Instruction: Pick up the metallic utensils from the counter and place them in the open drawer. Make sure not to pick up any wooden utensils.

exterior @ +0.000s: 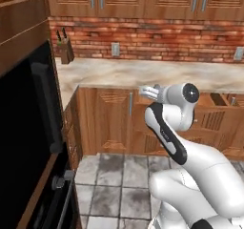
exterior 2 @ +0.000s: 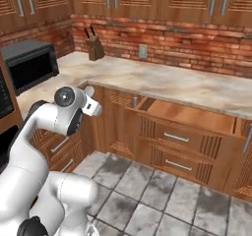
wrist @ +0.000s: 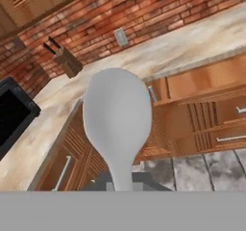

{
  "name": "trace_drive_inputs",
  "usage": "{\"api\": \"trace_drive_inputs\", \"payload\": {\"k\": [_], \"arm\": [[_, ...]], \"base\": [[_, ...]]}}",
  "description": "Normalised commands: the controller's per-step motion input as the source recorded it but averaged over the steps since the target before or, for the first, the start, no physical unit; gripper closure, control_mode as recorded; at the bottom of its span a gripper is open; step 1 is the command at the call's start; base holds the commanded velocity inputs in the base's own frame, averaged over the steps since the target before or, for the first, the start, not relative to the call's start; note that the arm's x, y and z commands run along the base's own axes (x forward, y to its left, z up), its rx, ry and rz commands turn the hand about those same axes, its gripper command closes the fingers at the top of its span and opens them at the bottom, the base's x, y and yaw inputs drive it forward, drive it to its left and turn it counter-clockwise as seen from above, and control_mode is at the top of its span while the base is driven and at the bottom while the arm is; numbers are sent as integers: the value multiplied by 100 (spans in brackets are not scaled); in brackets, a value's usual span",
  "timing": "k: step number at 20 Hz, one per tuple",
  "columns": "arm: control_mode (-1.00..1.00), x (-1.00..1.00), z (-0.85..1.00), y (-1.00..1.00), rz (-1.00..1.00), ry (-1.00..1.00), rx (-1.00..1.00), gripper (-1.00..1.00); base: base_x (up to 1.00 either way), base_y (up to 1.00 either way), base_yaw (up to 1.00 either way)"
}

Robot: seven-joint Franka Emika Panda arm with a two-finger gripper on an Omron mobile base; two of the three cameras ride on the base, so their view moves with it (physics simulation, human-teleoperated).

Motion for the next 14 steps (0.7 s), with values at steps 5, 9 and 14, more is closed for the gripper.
{"api": "trace_drive_inputs", "payload": {"k": [5, 9, 14], "arm": [[100, 0, 0, 0, 0, 0, 0, 100], [100, 0, 0, 0, 0, 0, 0, 100], [100, 0, 0, 0, 0, 0, 0, 100]], "base": [[-5, -84, 43], [-35, -100, 53], [10, -95, 51]]}}
